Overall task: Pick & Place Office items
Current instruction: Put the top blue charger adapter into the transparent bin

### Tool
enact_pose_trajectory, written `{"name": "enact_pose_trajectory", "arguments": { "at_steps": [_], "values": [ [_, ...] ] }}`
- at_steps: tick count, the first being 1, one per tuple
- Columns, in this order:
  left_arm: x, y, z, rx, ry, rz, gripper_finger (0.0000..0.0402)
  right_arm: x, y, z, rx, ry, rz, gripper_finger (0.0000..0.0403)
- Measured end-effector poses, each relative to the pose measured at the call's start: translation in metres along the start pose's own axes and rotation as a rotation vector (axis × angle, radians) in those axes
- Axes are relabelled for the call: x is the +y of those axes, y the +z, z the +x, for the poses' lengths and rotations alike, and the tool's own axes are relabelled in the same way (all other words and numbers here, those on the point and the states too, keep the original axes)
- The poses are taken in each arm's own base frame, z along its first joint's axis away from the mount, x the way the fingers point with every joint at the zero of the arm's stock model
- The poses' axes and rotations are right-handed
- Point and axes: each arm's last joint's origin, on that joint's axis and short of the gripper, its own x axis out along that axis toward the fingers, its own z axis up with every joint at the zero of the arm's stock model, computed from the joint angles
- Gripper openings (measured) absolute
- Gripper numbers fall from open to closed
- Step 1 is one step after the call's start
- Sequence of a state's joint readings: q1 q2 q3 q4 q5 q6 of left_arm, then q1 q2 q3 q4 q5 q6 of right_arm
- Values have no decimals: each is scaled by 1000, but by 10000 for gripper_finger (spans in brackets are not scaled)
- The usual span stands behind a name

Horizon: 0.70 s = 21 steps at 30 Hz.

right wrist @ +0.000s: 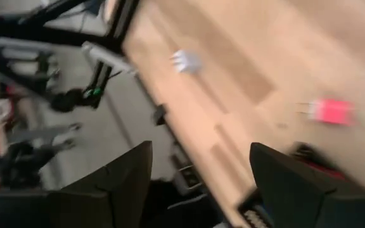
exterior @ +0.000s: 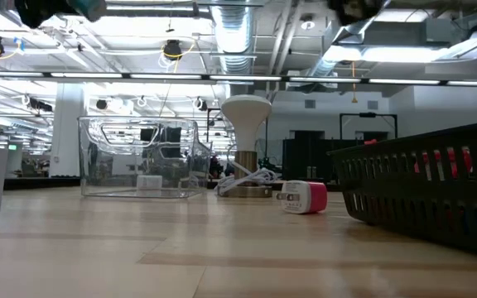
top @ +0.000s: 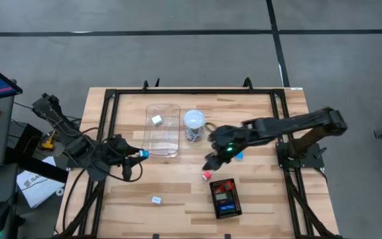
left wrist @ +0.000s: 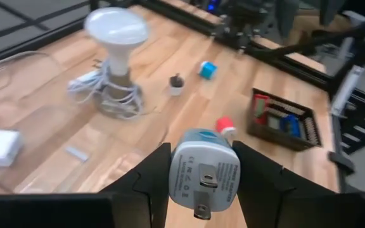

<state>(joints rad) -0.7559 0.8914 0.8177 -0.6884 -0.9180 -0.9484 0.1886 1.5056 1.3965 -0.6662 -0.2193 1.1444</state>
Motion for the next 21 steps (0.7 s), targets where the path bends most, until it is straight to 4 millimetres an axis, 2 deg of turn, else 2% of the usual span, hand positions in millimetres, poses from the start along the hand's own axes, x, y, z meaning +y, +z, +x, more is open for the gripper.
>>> {"name": "enact_pose_trajectory", "arguments": {
  "at_steps": [4,9,15,21],
  "values": [
    [9,2,7,25,70,-44,134,-23,-17,-34,-94,-60,65,256],
    [26,8,24,124,159,-56,134,-55,-40,-61,-209,-51,156,256],
    [51,23,45,246,208,-2,134,-83,-57,-69,-296,-7,212,256],
    [82,43,69,307,199,41,134,-97,-65,-68,-354,20,237,256]
  ]
}}
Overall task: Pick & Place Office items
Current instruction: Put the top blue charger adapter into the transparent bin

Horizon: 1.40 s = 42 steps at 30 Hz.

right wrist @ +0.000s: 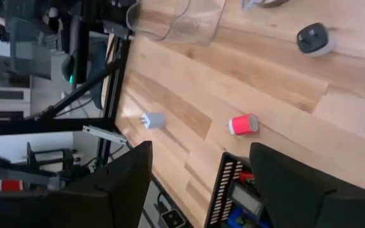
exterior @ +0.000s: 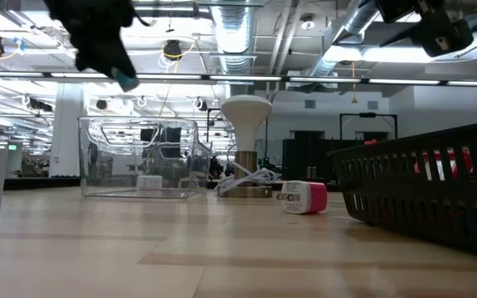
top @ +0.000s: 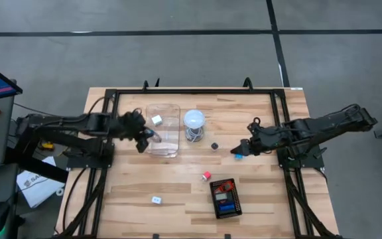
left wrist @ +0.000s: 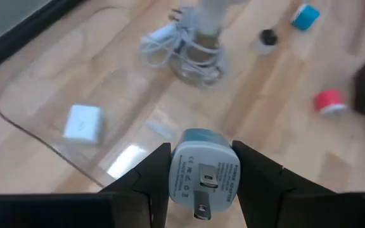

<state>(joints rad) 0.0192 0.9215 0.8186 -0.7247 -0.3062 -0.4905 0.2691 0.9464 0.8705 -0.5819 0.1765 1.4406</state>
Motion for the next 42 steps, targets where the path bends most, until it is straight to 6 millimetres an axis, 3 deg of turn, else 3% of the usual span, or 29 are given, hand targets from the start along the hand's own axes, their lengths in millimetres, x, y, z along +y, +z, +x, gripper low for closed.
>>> {"name": "enact_pose_trajectory", "arguments": {
  "at_steps": [5,10,19,25,35,42],
  "values": [
    [29,14,25,91,11,22,134,-6,0,1,-18,6,3,256],
    [46,22,58,165,-24,60,133,-4,2,-1,-57,40,4,256],
    [48,24,119,236,-76,93,133,-4,3,-2,-111,35,2,256],
    [48,19,148,258,-76,123,133,-4,4,-2,-144,29,3,256],
    [54,15,169,272,-25,123,135,-4,5,-2,-153,28,6,256],
    [70,20,168,240,42,100,174,-4,5,-2,-179,25,5,256]
  ]
}}
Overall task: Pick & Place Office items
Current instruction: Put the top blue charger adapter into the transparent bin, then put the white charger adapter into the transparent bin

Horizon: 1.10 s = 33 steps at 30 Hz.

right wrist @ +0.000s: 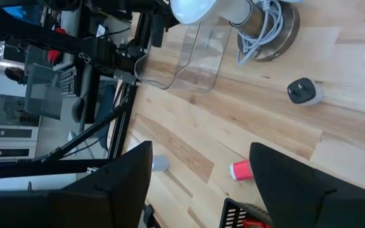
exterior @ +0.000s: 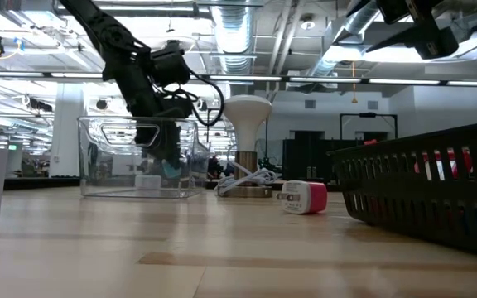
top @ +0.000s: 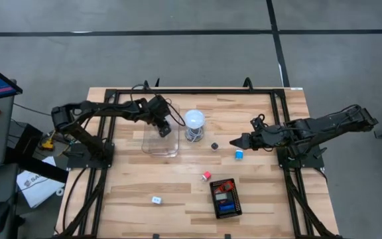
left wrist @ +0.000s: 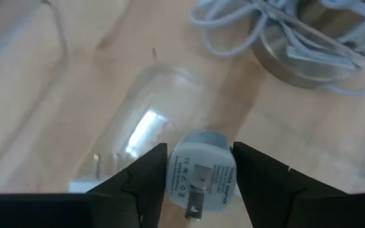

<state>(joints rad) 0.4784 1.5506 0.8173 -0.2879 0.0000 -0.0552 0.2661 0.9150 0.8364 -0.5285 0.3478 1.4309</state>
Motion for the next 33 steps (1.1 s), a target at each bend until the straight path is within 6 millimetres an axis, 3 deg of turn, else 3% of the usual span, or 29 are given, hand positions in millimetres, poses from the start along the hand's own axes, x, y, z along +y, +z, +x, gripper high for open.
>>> {"name": "enact_pose_trajectory", "arguments": {
  "at_steps": [9,18,25,33],
  "values": [
    [7,8,-17,-97,10,-22,176,1,0,0,-20,10,-10,256],
    [-2,11,-81,-267,-109,3,198,1,1,0,-46,8,-12,256],
    [-39,-14,-136,-269,-487,145,192,1,1,0,-47,7,-21,256],
    [-95,-59,-179,-141,-675,198,161,2,2,0,-73,11,-20,256]
  ]
}}
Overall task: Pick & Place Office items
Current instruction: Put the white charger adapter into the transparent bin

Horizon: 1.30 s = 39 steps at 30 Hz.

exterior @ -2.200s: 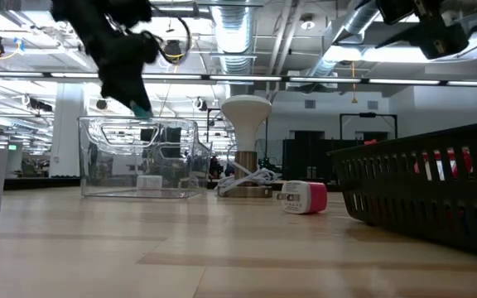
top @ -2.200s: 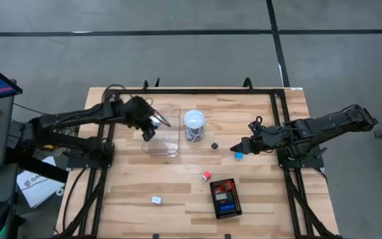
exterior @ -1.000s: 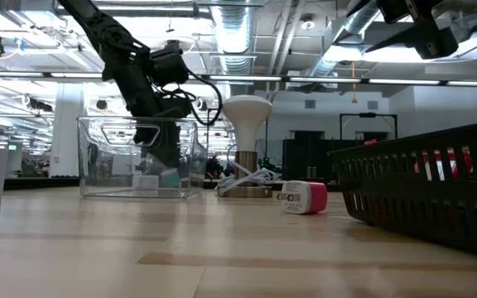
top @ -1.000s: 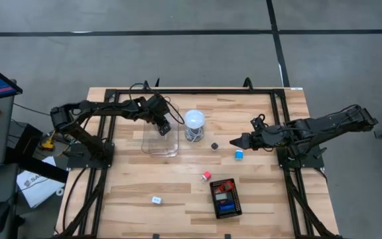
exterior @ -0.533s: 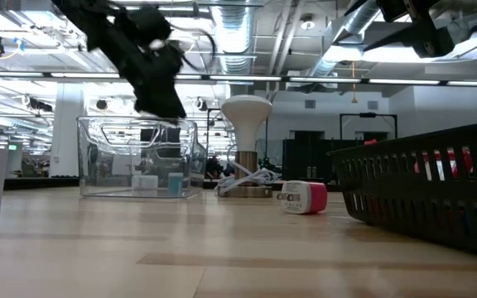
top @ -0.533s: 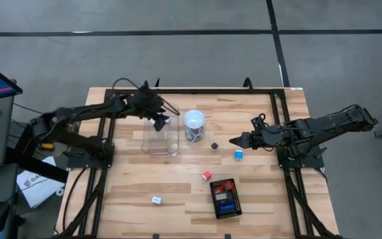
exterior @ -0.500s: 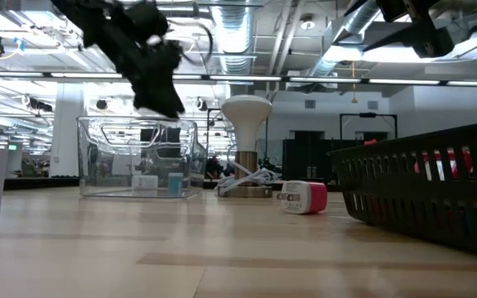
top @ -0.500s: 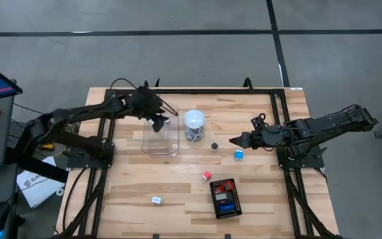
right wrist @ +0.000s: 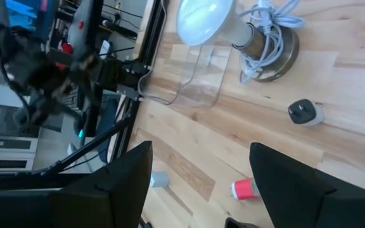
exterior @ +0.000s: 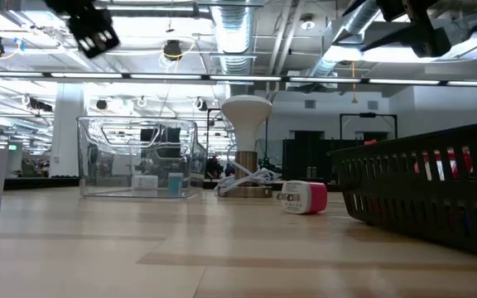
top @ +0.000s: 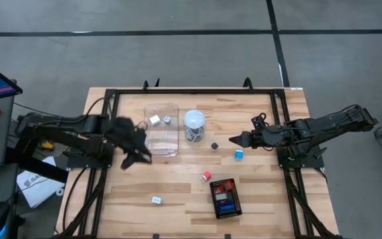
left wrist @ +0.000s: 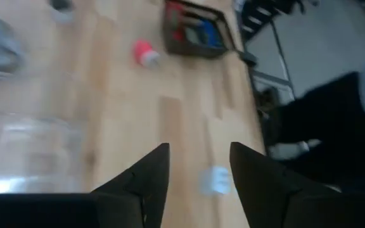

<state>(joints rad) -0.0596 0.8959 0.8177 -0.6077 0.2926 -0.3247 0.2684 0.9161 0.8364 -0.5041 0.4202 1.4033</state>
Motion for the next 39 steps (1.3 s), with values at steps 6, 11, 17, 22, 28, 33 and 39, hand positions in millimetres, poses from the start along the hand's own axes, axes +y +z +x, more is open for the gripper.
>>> {"name": "enact_pose_trajectory", "arguments": {
  "at_steps": [6,11,17,22,28,33,39],
  "values": [
    [-60,-28,14,74,-64,69,135,3,0,0,-4,28,-3,256],
    [-101,-59,29,110,-45,92,154,5,-6,-3,20,50,-12,256],
    [-124,-90,69,212,17,165,238,6,-12,-7,-9,54,10,256],
    [-127,-107,106,252,100,240,296,7,-16,-8,6,62,28,256],
    [-120,-112,130,209,214,312,311,7,-18,-10,18,63,38,256],
    [-111,-108,149,203,242,339,297,7,-18,-10,11,62,38,256],
    [-100,-106,167,216,275,360,281,7,-20,-11,-4,66,32,256]
  ]
}}
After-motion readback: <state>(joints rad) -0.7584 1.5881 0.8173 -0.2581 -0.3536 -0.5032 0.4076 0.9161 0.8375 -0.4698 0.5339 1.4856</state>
